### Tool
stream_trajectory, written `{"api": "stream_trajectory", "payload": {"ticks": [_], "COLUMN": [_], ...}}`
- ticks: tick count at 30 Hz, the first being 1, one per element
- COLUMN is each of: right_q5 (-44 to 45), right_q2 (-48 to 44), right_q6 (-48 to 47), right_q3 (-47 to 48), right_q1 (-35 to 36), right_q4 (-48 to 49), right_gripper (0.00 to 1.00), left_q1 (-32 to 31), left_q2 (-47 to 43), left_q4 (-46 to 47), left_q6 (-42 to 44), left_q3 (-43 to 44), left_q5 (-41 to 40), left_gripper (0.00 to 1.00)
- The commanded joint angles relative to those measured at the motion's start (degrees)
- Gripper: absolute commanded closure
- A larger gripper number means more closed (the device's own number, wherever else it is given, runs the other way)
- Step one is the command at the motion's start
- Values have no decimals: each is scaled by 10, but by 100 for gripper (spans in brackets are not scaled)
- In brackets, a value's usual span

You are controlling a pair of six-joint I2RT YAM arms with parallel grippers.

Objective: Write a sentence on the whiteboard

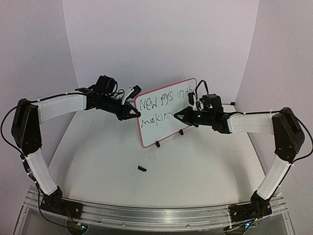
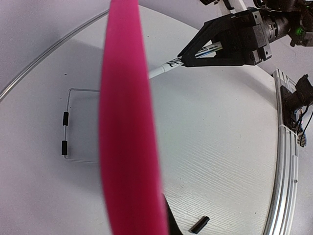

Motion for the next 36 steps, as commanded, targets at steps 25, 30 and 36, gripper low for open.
{"api": "stream_trajectory", "payload": {"ticks": [25, 30, 36], "right_q5": [9, 15, -2], "right_q2": [-16, -34, -16], "right_q6": [1, -1, 1], "right_q3": [-40, -39, -19], "right_q1": [-8, -9, -8], "right_q4": [12, 12, 13], "right_gripper": [100, 100, 100], "left_q1": [-20, -20, -21], "left_q2": [16, 16, 15], "left_q4": [-84, -84, -84], "left_q6": [4, 4, 4], "left_q3": [-2, -2, -2], "left_q5": [27, 27, 28], "left_gripper": [100, 100, 100]}}
